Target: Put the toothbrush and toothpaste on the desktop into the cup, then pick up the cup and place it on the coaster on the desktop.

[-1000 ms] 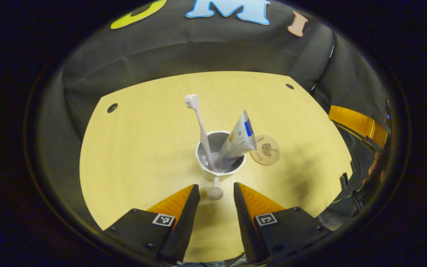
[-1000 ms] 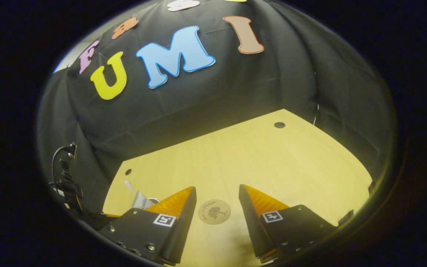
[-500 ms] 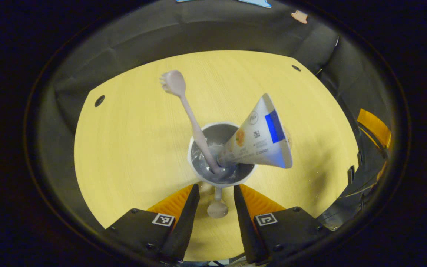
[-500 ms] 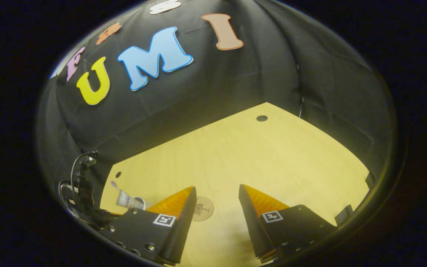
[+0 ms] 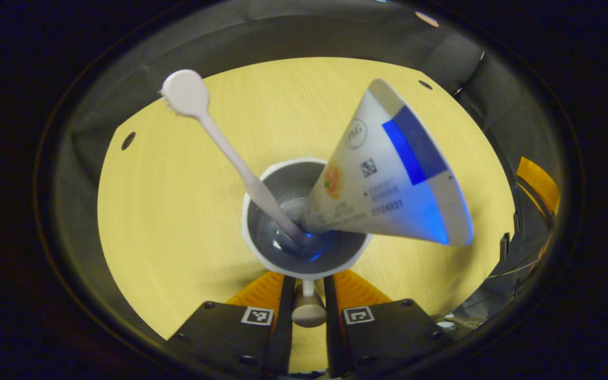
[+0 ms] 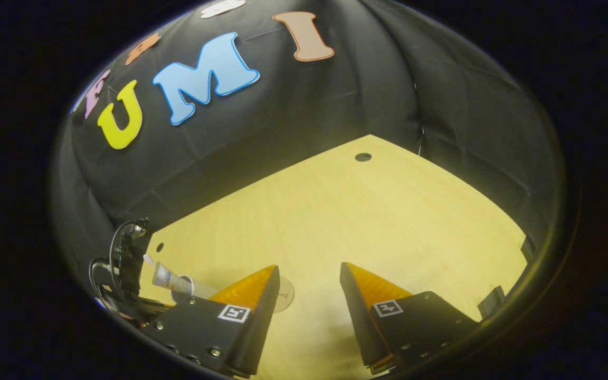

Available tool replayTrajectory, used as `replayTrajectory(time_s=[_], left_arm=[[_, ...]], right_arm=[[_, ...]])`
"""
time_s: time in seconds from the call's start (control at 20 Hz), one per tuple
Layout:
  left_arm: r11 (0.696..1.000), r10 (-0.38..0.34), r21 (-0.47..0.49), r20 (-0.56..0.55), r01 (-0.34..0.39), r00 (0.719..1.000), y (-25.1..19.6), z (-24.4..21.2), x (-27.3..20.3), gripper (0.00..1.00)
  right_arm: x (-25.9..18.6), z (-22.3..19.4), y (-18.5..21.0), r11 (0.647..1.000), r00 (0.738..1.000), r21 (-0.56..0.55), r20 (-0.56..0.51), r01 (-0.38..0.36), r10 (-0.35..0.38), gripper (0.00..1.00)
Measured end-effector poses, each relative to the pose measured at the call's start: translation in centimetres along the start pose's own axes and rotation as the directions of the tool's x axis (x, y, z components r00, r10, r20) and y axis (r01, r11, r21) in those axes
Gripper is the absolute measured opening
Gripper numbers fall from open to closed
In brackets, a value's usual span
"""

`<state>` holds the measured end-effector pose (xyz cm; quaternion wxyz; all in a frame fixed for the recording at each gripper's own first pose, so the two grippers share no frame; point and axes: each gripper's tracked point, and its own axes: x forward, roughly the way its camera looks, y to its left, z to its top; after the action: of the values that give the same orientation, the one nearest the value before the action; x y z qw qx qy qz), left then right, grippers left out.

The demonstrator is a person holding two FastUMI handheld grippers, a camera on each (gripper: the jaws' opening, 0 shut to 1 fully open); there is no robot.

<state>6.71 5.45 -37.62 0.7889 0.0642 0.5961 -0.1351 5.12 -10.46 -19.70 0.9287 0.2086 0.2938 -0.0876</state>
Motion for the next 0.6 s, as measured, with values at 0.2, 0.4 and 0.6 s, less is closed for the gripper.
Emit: replayTrajectory(time_s=[0.2,0.4,0.6], left_arm=[[1.0,0.013,0.014,0.03,-0.013,0.999,-0.2,0.1,0.3,0.3],[1.0,0.006,0.023,0.038,-0.007,0.999,-0.8,0.2,-0.1,0.3],[0.998,0.015,0.054,0.051,-0.018,0.999,-1.5,0.9,-0.3,0.29]], right_arm=[[0.5,-0.3,0.0,1.0,1.0,0.0,-0.017,0.002,-0.002,0.7],[0.7,-0.4,0.1,1.0,1.0,-0.004,-0.027,0.001,-0.001,0.7],[0.6,-0.4,-0.3,1.0,1.0,0.0,-0.03,0.004,-0.004,0.7]])
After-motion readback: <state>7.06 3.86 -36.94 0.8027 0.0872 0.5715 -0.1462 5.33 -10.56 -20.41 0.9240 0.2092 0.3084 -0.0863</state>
